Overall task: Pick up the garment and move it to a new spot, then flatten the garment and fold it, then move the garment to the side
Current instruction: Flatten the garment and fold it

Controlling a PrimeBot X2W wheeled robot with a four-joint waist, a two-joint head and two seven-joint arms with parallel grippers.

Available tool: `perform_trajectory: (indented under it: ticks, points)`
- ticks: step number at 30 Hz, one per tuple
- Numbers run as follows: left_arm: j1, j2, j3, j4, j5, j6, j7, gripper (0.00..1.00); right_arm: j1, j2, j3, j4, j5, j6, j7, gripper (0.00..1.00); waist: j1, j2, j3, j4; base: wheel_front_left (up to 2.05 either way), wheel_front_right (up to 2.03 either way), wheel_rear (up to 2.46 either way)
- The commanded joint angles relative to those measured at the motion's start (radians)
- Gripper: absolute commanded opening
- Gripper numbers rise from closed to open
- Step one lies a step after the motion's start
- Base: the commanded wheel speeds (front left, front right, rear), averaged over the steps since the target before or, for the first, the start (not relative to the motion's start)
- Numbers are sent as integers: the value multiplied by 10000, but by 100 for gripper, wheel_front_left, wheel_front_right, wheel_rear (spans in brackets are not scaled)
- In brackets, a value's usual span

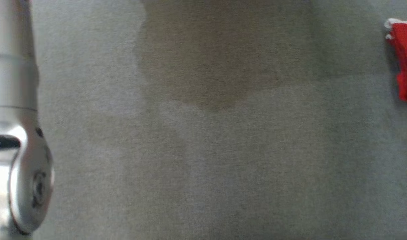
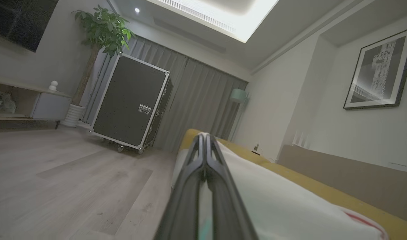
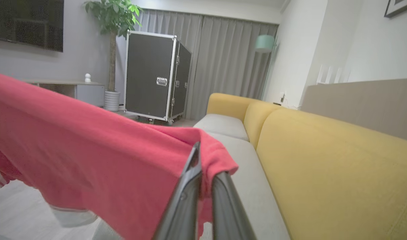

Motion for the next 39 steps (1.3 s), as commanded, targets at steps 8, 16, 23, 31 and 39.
perform_trajectory:
  ticks: [8, 16, 23, 31, 39]
  points:
    - [2338, 97, -903, 646, -420, -223, -182, 0, 2150, -339, 1155, 1198, 806, 33, 72, 0, 2, 0, -569, 594, 0, 0, 0]
    - [5062, 581, -2507, 391, -1431, -228, 477, 0, 4293, -816, 3280, 1101, 2583, 33, 1520, 0, 2, 0, -1668, 726, 0, 0, 0]
    - [7140, 1485, -4020, -766, -2334, -229, 1718, 0, 5571, -1623, 5061, 147, 3940, 33, 2605, 0, 2, 0, -2686, 654, 0, 0, 0]
    - [8892, 2459, -4923, -1959, -3359, -229, 3136, 0, 6342, -2258, 6481, -710, 5130, 33, 3324, 0, 2, 0, -3650, 489, 0, 0, 0]
    - [10766, 3447, -5014, -4059, -4973, -229, 4741, 0, 6893, -2854, 7856, -1596, 6293, 33, 4204, 0, 2, 0, -4338, 255, 0, 0, 0]
